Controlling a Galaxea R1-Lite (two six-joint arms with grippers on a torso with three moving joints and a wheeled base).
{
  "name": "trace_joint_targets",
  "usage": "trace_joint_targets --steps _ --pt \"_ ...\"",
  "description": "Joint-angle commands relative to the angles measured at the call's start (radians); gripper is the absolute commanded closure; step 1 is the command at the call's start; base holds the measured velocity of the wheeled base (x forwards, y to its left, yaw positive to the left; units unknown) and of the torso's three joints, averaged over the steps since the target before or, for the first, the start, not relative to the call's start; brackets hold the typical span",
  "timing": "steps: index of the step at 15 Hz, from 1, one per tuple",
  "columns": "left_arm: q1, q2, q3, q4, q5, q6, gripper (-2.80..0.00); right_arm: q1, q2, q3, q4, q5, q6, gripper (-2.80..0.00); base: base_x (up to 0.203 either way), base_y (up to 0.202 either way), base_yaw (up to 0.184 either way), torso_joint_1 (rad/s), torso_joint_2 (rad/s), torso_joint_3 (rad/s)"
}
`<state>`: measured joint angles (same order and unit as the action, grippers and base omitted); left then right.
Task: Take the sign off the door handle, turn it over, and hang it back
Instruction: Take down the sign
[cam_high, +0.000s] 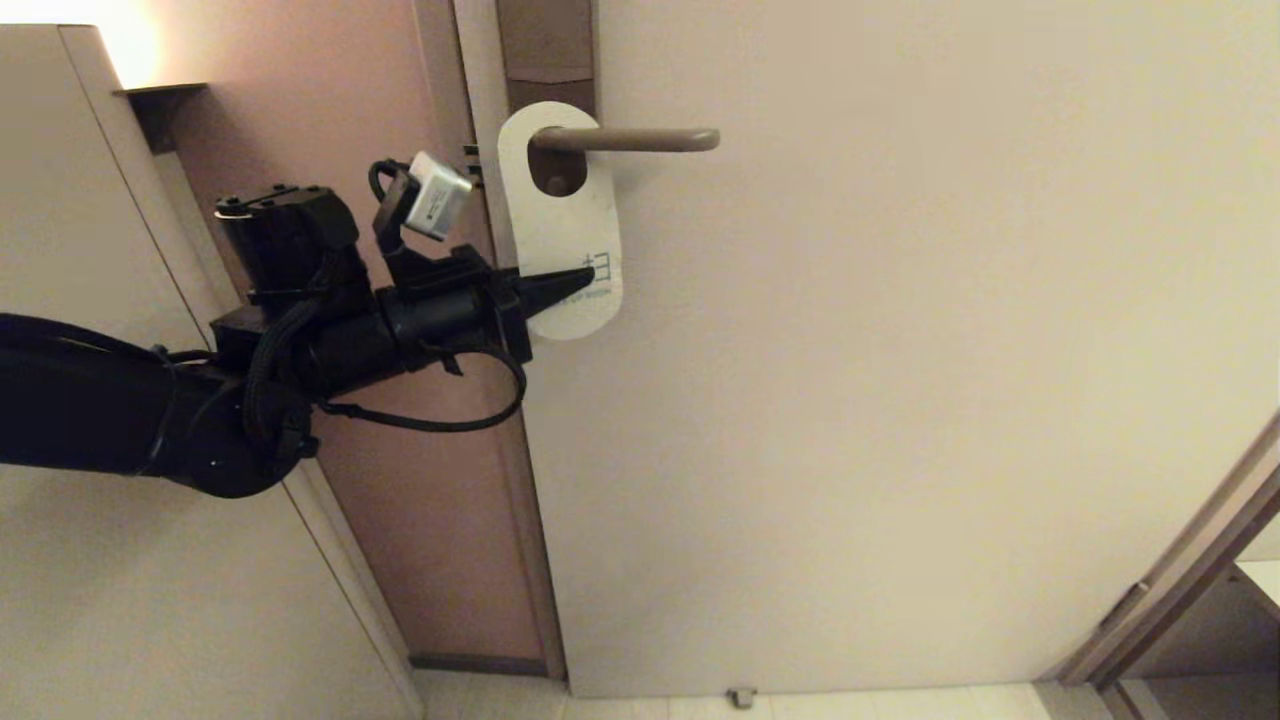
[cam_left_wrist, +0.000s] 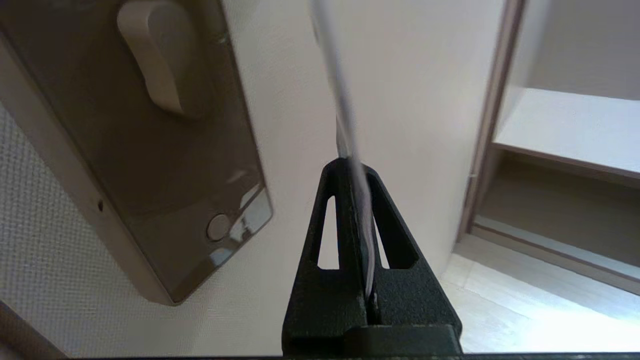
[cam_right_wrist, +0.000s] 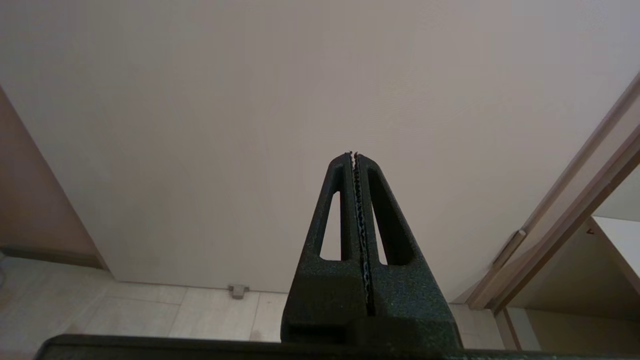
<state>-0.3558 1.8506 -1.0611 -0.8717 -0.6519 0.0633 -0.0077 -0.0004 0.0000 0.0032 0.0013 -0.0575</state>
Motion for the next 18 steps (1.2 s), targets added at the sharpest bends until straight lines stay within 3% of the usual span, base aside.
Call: trace_joint_targets --steps 1,7,11,15,18 --pt "-0.014 -0.007 0.003 -0.006 0.025 0.001 0.0 0.0 0.0 0.0 0.0 0.0 -0.001 0.0 0.0 0.0 0.0 0.0 0.0 0.0" --pt "-0.034 -0.004 0.003 -0.006 0.157 0.004 0.0 0.0 0.0 0.0 0.0 0.0 -0.001 0.0 0.0 0.0 0.0 0.0 0.0 0.0" --pt "-0.095 -0.017 0.006 -0.005 0.283 0.004 0.0 0.0 0.0 0.0 0.0 0.0 -0.001 0.0 0.0 0.0 0.0 0.0 0.0 0.0" --pt "-0.15 -0.045 0.032 -0.004 0.317 0.009 0.0 0.0 0.0 0.0 0.0 0.0 -0.001 0.0 0.0 0.0 0.0 0.0 0.0 0.0" --pt "-0.2 -0.05 0.036 -0.003 0.38 0.014 0.0 0.0 0.0 0.0 0.0 0.0 -0.001 0.0 0.0 0.0 0.0 0.0 0.0 0.0"
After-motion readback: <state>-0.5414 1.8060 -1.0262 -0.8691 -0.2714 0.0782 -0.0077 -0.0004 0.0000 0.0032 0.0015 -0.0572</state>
